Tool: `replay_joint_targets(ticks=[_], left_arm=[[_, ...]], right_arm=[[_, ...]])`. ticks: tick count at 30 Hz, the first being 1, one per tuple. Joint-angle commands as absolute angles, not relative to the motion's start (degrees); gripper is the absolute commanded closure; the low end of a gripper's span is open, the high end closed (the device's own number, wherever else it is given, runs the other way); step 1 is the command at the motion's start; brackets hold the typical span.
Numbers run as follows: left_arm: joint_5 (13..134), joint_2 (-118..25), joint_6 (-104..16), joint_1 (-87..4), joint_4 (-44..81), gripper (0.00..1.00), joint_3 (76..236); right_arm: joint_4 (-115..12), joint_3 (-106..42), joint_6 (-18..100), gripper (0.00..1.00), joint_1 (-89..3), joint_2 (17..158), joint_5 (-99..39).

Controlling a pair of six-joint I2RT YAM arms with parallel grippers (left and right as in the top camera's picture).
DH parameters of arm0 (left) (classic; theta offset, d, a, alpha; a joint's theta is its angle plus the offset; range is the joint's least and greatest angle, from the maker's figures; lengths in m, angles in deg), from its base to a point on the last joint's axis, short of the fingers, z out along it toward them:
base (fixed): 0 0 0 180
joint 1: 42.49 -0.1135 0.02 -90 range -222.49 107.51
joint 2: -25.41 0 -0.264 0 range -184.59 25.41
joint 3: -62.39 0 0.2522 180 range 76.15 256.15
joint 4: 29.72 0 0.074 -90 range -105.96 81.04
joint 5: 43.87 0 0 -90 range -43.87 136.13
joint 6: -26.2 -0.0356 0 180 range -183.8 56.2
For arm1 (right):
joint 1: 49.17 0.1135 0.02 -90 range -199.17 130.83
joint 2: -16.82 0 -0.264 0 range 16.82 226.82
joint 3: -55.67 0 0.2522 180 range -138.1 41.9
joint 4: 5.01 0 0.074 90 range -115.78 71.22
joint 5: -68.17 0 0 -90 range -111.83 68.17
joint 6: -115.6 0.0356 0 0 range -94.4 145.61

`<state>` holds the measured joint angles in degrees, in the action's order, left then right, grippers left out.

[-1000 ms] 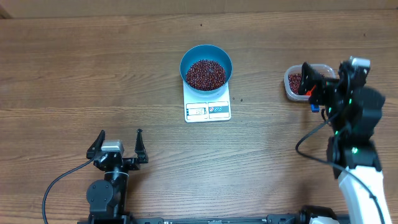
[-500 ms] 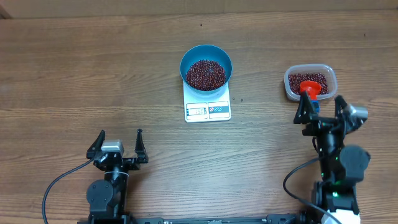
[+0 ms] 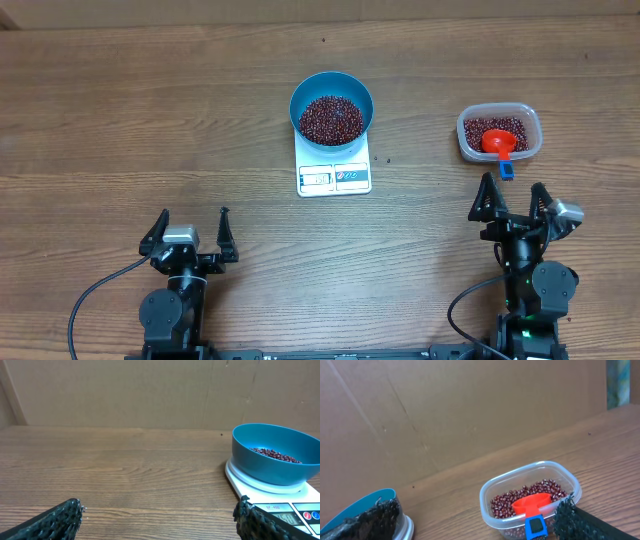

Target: Scoop item into bowl and weigh 150g on scale

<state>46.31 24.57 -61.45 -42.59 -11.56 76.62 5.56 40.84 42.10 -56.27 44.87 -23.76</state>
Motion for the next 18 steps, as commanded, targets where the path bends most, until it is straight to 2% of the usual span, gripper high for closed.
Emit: replay_joint_targets(ticks=[1,18], left_arm=[[45.72,25.16,-62.76,-42.79,-11.51,0.0,76.42],[45.72,25.16,-62.74,-42.79,-11.51,0.0,76.42]], right_arm=[[4.54,41.46,42.53,0.0,-56.24,43.06,-22.78],[-12.14,41.46,41.68,0.0,-55.87,36.0,-22.97]])
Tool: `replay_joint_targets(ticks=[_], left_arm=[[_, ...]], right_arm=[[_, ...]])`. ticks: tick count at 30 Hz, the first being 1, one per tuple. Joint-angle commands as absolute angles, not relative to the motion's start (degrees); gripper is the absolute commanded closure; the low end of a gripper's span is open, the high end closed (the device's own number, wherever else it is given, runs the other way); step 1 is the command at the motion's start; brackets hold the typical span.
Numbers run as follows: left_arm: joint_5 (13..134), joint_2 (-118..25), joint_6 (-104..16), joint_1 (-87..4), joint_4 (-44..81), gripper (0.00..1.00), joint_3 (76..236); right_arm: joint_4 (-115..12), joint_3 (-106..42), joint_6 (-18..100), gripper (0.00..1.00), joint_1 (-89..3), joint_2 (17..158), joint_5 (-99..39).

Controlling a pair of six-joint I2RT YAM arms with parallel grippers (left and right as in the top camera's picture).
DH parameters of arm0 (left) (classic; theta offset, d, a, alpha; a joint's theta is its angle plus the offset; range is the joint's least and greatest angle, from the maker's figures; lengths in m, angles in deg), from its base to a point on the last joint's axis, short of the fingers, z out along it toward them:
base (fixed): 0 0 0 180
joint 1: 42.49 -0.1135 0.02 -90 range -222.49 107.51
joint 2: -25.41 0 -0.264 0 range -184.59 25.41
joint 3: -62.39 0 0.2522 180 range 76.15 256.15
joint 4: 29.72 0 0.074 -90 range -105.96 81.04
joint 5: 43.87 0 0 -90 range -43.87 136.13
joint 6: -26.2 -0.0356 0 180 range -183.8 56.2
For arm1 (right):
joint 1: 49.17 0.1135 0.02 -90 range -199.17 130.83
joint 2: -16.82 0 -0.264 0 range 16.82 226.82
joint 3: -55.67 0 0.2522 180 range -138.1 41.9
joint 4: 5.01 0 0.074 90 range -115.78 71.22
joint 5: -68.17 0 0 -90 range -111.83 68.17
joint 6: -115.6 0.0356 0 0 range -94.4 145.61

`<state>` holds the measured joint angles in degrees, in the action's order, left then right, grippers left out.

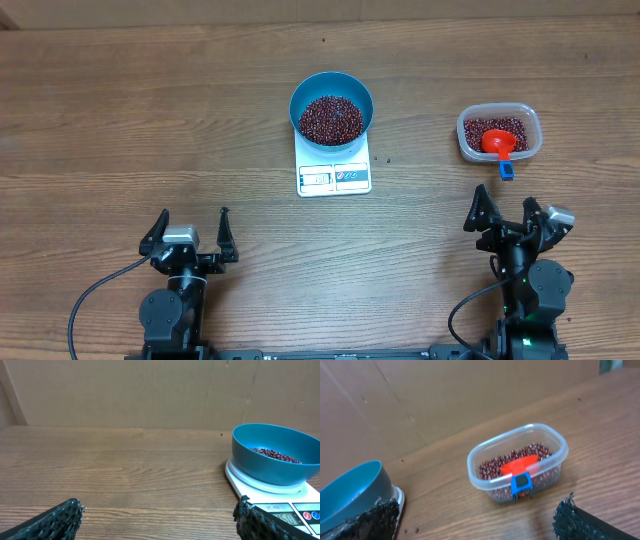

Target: Scoop item into bowl and weigh 150g on scale

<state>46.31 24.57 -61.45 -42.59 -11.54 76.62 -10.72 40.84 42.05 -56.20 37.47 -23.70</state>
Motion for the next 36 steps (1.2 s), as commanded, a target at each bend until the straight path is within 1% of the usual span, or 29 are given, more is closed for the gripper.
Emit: replay_joint_targets(ticks=[1,15,24,36], left_arm=[[45.72,25.16,-62.74,-42.79,-11.49,0.01,76.42],[45.72,25.16,-62.74,-42.79,-11.51,0.0,76.42],[45.72,25.16,-62.74,-42.79,-11.49,0.0,76.42],[45.72,25.16,-62.74,-42.79,-11.49,0.01,76.42]], right_arm=[[-13.02,41.46,41.68,0.0,-55.87,35.76,-22.97],[-23.59,41.46,41.68,0.0,-55.87,32.94,-23.0],[-23.62,41.46,41.64,0.0,-55.85,31.94,-23.0],[-23.62,41.46,38.82,0.0,-54.58,21.71,-23.41]])
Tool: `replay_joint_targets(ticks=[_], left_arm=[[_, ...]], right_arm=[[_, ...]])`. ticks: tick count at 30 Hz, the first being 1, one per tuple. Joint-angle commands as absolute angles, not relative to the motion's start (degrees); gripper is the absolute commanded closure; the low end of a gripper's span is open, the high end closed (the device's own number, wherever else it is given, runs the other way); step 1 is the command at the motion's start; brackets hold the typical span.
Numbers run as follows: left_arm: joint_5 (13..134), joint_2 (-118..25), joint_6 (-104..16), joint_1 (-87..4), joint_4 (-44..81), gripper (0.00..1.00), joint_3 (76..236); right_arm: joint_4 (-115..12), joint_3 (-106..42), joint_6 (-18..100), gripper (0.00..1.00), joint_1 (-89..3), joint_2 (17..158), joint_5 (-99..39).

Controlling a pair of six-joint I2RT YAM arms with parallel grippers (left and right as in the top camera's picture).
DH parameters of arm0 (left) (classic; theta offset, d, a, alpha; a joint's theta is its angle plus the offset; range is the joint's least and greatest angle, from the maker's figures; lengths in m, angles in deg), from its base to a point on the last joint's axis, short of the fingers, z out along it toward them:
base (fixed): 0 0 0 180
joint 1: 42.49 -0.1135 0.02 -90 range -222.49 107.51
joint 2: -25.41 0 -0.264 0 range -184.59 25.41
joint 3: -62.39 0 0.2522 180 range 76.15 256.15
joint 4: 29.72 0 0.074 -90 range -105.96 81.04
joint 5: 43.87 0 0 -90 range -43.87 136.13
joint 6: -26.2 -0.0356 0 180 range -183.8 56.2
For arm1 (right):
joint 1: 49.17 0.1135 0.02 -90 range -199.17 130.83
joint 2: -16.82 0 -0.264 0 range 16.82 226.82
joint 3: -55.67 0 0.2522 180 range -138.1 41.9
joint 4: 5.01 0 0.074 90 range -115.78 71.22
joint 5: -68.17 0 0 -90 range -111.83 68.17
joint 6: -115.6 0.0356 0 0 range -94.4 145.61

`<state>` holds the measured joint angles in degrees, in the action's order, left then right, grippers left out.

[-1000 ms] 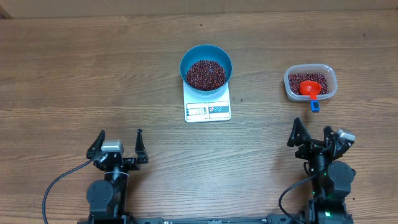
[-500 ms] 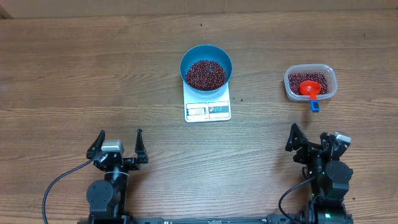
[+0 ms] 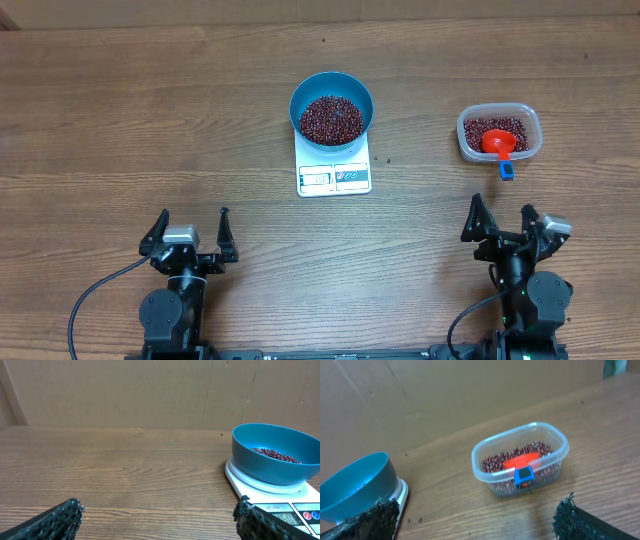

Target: Scoop item into bowl and weigh 150g on scale

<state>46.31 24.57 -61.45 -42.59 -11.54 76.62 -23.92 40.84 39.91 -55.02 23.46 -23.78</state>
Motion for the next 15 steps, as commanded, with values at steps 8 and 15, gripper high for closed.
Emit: replay_joint_targets(ticks=[8,15], left_arm=[[45.72,25.16,-62.74,-42.79,-11.51,0.0,76.42],[45.72,25.16,-62.74,-42.79,-11.51,0.0,76.42]], right_arm=[[-23.62,41.46,33.79,0.0,-52.53,17.14,-23.39],[-23.62,41.46,32.74,0.0,-51.0,16.94,-23.39]])
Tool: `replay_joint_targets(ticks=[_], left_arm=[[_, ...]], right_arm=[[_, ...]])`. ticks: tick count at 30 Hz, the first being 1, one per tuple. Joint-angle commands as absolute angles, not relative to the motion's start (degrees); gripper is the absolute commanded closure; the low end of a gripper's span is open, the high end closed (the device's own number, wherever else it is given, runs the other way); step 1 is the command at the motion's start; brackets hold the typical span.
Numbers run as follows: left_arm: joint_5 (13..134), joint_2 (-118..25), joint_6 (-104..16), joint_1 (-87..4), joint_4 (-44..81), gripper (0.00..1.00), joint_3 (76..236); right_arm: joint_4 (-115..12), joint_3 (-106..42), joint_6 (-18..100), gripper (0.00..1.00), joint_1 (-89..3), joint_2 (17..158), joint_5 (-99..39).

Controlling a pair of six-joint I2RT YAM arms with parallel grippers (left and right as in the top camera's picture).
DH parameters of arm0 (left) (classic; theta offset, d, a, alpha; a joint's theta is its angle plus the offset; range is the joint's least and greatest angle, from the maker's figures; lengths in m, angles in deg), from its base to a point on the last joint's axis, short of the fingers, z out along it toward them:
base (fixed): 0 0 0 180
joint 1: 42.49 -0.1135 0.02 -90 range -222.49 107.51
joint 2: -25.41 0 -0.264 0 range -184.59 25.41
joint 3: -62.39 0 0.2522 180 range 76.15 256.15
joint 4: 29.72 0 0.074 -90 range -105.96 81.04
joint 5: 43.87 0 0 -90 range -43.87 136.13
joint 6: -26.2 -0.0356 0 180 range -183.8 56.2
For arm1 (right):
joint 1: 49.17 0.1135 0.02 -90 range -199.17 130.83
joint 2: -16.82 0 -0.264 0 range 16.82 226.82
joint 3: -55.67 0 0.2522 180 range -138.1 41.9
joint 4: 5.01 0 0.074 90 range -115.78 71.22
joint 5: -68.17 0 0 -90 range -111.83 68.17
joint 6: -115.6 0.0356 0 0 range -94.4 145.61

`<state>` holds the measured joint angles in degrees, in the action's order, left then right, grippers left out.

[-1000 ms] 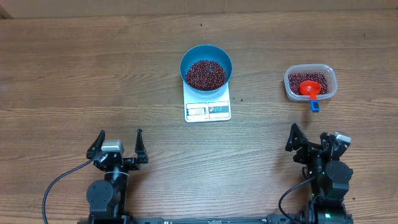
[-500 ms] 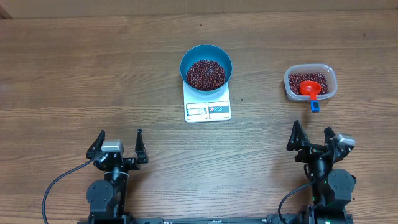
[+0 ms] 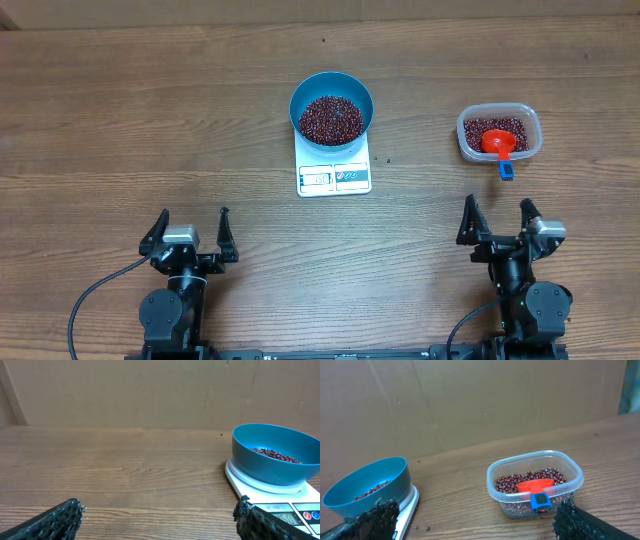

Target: Scoop item into bowl and weigh 150g on scale

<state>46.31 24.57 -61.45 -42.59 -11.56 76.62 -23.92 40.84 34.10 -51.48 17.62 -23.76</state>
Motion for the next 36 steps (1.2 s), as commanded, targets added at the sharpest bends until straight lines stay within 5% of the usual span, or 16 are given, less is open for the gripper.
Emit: replay_joint_targets(ticks=[1,36], left_arm=[[45.72,25.16,-62.74,-42.79,-11.51,0.0,76.42],[45.72,25.16,-62.74,-42.79,-11.51,0.0,76.42]], right_arm=[[-23.62,41.46,32.3,0.0,-51.0,16.94,-23.37],[-23.57,41.46,31.12,0.0,-51.0,16.94,-23.39]])
